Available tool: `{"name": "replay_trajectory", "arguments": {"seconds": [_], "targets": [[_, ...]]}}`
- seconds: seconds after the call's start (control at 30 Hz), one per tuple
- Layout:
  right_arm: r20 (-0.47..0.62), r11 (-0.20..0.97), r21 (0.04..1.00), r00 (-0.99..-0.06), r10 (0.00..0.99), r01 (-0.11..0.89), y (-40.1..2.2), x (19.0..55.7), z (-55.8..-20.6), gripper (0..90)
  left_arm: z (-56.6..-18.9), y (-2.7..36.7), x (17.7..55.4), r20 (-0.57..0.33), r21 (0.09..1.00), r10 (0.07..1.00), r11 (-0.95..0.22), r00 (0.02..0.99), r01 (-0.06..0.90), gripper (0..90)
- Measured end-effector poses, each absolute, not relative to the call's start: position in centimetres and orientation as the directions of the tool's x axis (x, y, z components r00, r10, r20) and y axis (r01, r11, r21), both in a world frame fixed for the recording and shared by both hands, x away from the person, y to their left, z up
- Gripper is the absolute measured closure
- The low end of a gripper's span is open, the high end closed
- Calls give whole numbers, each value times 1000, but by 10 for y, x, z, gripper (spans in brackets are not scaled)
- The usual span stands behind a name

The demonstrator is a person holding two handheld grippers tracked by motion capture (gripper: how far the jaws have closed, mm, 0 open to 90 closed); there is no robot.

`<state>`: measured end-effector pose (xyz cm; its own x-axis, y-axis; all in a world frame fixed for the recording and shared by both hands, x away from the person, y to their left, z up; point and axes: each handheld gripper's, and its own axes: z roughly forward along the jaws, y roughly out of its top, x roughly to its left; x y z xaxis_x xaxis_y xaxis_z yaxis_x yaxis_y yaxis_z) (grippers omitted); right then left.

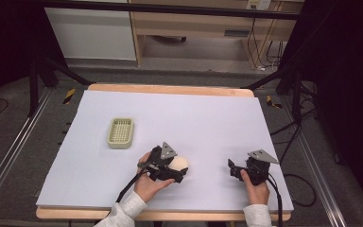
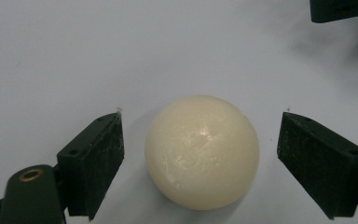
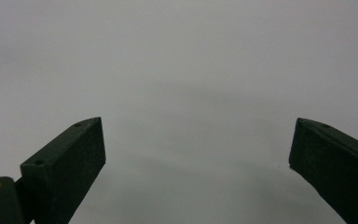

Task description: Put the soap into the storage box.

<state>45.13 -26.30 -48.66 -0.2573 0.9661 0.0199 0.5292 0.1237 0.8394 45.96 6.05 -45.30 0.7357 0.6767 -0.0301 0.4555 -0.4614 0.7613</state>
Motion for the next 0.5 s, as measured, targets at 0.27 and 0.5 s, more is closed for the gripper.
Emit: {"name": "replay_trajectory", "arguments": {"seconds": [0.27, 0.5], "targets": [[23, 122, 838, -258, 966, 532, -263, 451, -487, 40, -457, 58, 463, -24, 748, 678, -476, 735, 463, 142], [21, 124, 839, -259, 966, 530, -263, 451, -486, 40, -462, 54, 464, -19, 736, 676, -489, 737, 468, 143]]}}
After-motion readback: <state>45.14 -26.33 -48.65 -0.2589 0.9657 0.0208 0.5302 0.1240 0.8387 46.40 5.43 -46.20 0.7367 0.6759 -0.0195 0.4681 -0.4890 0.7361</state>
